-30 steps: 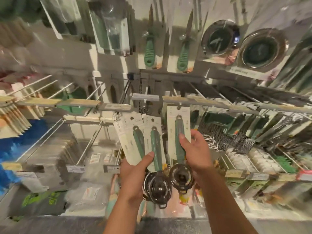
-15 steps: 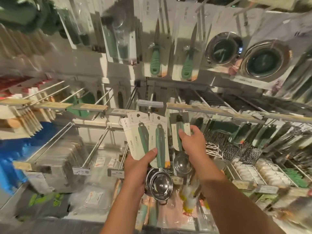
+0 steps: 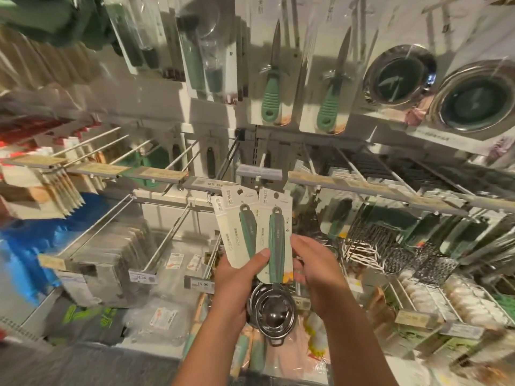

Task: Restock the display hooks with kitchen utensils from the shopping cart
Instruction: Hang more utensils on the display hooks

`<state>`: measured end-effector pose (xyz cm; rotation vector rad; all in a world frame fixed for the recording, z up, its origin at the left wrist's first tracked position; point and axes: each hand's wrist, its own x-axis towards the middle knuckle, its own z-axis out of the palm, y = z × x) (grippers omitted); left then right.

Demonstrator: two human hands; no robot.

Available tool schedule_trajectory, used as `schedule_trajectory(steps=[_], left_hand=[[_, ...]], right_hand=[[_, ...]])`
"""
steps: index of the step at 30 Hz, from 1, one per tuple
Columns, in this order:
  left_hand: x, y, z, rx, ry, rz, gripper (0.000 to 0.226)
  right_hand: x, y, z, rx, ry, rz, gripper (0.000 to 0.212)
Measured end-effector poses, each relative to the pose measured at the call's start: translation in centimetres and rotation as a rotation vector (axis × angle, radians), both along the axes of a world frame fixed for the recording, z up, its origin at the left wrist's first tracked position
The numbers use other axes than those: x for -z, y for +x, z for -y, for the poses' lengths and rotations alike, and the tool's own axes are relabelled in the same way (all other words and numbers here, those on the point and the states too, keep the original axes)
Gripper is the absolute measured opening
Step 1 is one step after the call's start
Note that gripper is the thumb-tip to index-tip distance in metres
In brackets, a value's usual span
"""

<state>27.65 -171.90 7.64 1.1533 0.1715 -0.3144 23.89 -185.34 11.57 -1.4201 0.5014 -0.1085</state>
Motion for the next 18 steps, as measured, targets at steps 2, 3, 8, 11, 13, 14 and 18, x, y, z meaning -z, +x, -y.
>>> schedule_trajectory(steps=[2,3,8,11,13,14,18], left_hand=[[0.1,0.0,0.0,0.003,0.005,0.009,0.040],[0.2,0.0,0.0,0.006,0.009,0.016,0.039],[0.7,-0.5,0.4,0.041,0.033,0.043,0.039],[0.8,-0.7,0.5,0.053,0.004,0.037,0.040],[0.7,-0.8,0.5,0.066,-0.025,0.020,0.048],[0.7,-0.9,0.5,0.072,-0.036,0.013,0.052],[1.1,-0.7,0.6,0.099,-0.044,-0.008,0.045]], right_hand=[[0.7,-0.5,-0.6,-0.031,-0.026,0.033,0.024],[1.0,-0.6,-0.9,-0.043,-0.024,0.050,0.023],[1.6,-0.7,-1.7,0.027,0.025,0.063,0.020],[2.1,-0.8,-1.7,0.060,-0.019,0.044,0.025],[2.4,-1.0,-1.5,0.080,-0.039,0.030,0.030],[2.4,-1.1,-1.4,0.096,-0.050,0.033,0.026],[2.5,-1.4,-0.5,0.192,-0.149,0.057,0.009]])
